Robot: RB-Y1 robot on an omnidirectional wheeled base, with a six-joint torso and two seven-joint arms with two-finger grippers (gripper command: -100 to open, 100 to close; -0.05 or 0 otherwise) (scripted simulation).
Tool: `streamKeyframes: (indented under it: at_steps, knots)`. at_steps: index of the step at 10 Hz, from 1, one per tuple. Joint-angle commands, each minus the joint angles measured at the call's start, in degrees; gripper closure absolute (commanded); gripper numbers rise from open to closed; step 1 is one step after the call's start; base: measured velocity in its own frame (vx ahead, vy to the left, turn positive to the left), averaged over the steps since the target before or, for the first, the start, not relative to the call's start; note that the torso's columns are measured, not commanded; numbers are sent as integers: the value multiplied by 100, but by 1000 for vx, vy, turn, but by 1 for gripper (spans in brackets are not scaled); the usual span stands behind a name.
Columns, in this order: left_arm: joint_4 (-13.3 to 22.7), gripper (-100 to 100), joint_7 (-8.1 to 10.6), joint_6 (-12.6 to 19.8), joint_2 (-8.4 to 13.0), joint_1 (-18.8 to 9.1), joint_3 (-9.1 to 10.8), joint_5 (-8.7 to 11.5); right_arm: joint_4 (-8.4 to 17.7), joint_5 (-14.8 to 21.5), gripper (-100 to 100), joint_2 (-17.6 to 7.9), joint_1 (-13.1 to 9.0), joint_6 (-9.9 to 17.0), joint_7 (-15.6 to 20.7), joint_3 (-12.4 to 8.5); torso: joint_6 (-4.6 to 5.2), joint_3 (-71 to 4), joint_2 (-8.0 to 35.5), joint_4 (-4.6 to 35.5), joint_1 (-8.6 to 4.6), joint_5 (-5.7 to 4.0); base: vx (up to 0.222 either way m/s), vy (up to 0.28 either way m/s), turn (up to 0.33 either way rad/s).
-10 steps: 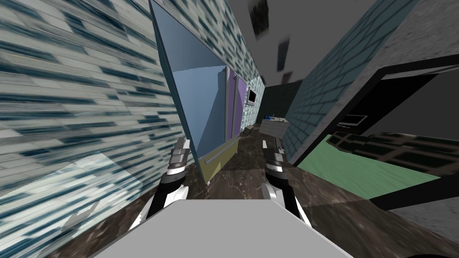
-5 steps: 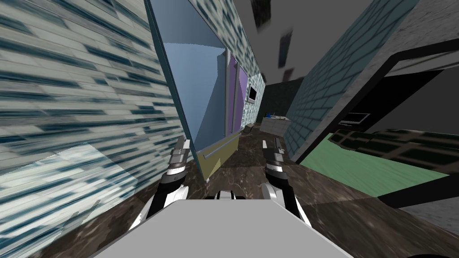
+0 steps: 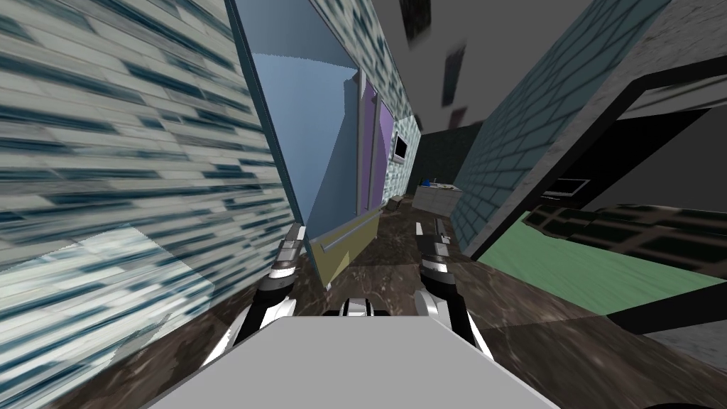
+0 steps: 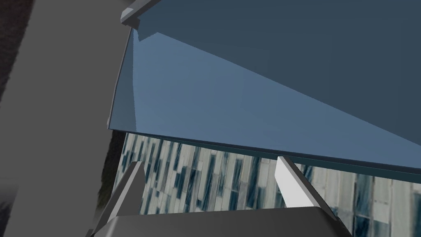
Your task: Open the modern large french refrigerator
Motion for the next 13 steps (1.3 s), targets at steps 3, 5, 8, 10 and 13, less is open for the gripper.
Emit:
streamKeyframes:
  at_steps: [3, 5, 8, 10, 13]
  knots:
    - [603, -100, -6, -79, 245, -138, 35, -4, 0, 0, 0, 0, 0, 0, 0, 0, 0, 1, 2, 1, 2, 0, 39, 4, 6]
    - [962, -100, -8, -153, 354, -214, 57, -5, 0, 0, 0, 0, 0, 0, 0, 0, 0, 2, 3, 1, -2, -1, 39, -6, 8]
    - [1382, -100, -10, -236, 447, -297, 81, -7, 0, 0, 0, 0, 0, 0, 0, 0, 0, 2, 4, 1, 3, 1, 35, 2, 6]
    - [1676, -100, -11, -280, 486, -340, 94, -8, 0, 0, 0, 0, 0, 0, 0, 0, 0, -1, 0, 0, 1, 0, 40, 4, 5]
    - [2153, -100, -14, -372, 547, -429, 120, -10, 0, 0, 0, 0, 0, 0, 0, 0, 0, 1, 3, 1, 0, 0, 43, 5, 7]
